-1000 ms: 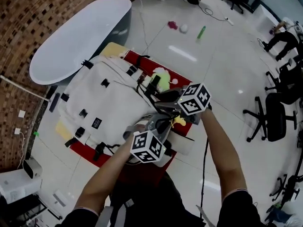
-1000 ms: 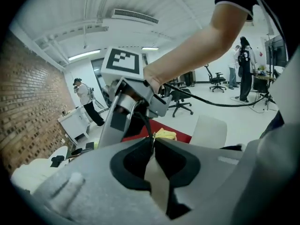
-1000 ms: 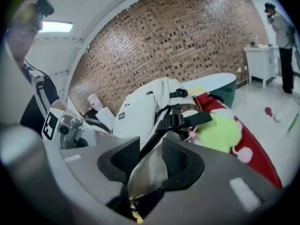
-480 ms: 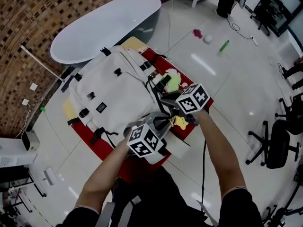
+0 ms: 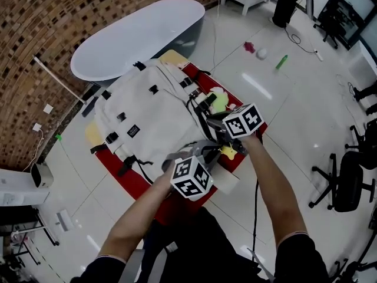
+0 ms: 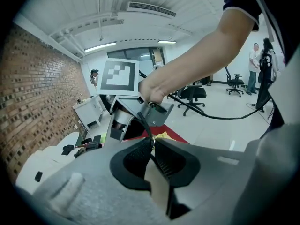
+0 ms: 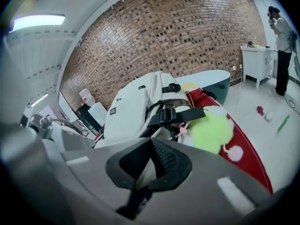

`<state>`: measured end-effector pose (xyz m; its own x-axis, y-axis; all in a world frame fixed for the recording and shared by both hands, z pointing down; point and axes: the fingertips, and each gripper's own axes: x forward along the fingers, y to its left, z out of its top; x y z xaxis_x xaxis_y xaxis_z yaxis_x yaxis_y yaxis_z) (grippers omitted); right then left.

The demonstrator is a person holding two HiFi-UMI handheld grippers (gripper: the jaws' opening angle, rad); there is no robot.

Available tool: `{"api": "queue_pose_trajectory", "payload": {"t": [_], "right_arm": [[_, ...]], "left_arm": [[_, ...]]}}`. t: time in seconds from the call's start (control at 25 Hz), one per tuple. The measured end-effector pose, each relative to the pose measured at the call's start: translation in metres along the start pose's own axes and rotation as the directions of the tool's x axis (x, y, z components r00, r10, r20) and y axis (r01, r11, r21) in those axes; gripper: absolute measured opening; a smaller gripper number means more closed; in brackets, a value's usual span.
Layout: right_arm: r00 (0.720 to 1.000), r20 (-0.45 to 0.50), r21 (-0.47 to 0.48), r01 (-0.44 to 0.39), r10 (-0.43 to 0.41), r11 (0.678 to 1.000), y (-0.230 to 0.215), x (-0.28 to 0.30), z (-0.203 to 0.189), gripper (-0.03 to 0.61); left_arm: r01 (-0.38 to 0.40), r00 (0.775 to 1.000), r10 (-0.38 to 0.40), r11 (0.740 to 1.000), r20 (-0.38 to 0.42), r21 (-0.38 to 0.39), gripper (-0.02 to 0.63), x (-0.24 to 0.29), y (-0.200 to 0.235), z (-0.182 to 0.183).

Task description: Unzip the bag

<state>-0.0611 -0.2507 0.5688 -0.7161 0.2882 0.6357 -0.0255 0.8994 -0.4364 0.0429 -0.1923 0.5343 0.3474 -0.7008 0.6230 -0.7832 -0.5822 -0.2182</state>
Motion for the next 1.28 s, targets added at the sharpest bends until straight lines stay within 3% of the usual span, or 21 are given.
{"api": "queue_pose_trajectory", "payload": {"t": [0.32, 0.56, 0.64, 0.72, 0.84, 0.92, 0.96, 1.0, 1.04, 1.16, 1.28], "right_arm": [[0.997, 0.029, 0.046, 0.066, -0.067, 0.997, -0.012, -0.010, -0.002, 0.006], [0.999, 0.050, 0.041, 0.020, -0.022, 0.999, 0.002, -0.016, 0.005, 0.012], [0.999, 0.041, 0.031, -0.009, 0.007, 0.999, 0.010, -0.023, 0.005, 0.043], [0.998, 0.016, 0.041, -0.060, 0.059, 0.997, 0.018, -0.028, -0.003, 0.180], [0.994, -0.017, 0.098, -0.103, 0.105, 0.990, 0.019, -0.029, -0.019, 0.216], [0.988, -0.058, 0.138, -0.136, 0.145, 0.981, 0.020, -0.022, -0.030, 0.212], [0.983, -0.077, 0.150, -0.155, 0.168, 0.976, 0.023, -0.017, -0.033, 0.164], [0.980, -0.090, 0.151, -0.165, 0.180, 0.975, 0.024, -0.013, -0.034, 0.065], [0.979, -0.104, 0.140, -0.159, 0.175, 0.977, 0.024, -0.011, -0.033, 0.033], [0.987, -0.127, 0.096, -0.089, 0.101, 0.991, 0.011, -0.013, -0.032, 0.026], [0.994, -0.092, 0.132, -0.045, 0.058, 0.990, -0.002, -0.017, -0.033, 0.025]], "left_arm": [[-0.048, 0.999, 0.048, 0.999, -0.009, 0.026, 0.032, -0.009, -0.007, 0.006], [-0.069, 0.998, 0.070, 0.992, -0.001, 0.103, 0.034, -0.006, -0.007, 0.014], [-0.111, 0.994, 0.111, 0.987, 0.012, 0.114, 0.034, 0.000, -0.005, 0.016], [-0.143, 0.990, 0.143, 0.981, 0.015, 0.128, 0.035, 0.005, -0.006, 0.014], [-0.166, 0.986, 0.164, 0.975, 0.025, 0.150, 0.035, 0.013, -0.009, 0.016], [-0.181, 0.983, 0.179, 0.970, 0.032, 0.162, 0.035, 0.018, -0.009, 0.019], [-0.189, 0.982, 0.186, 0.968, 0.031, 0.163, 0.035, 0.021, -0.008, 0.018], [-0.193, 0.981, 0.191, 0.969, 0.027, 0.156, 0.035, 0.024, -0.007, 0.017], [-0.191, 0.982, 0.190, 0.971, 0.020, 0.144, 0.035, 0.027, -0.005, 0.015], [-0.139, 0.990, 0.139, 0.985, 0.007, 0.104, 0.034, 0.028, -0.011, 0.008], [-0.067, 0.998, 0.065, 0.992, 0.016, 0.107, 0.032, 0.021, -0.029, 0.007]]}}
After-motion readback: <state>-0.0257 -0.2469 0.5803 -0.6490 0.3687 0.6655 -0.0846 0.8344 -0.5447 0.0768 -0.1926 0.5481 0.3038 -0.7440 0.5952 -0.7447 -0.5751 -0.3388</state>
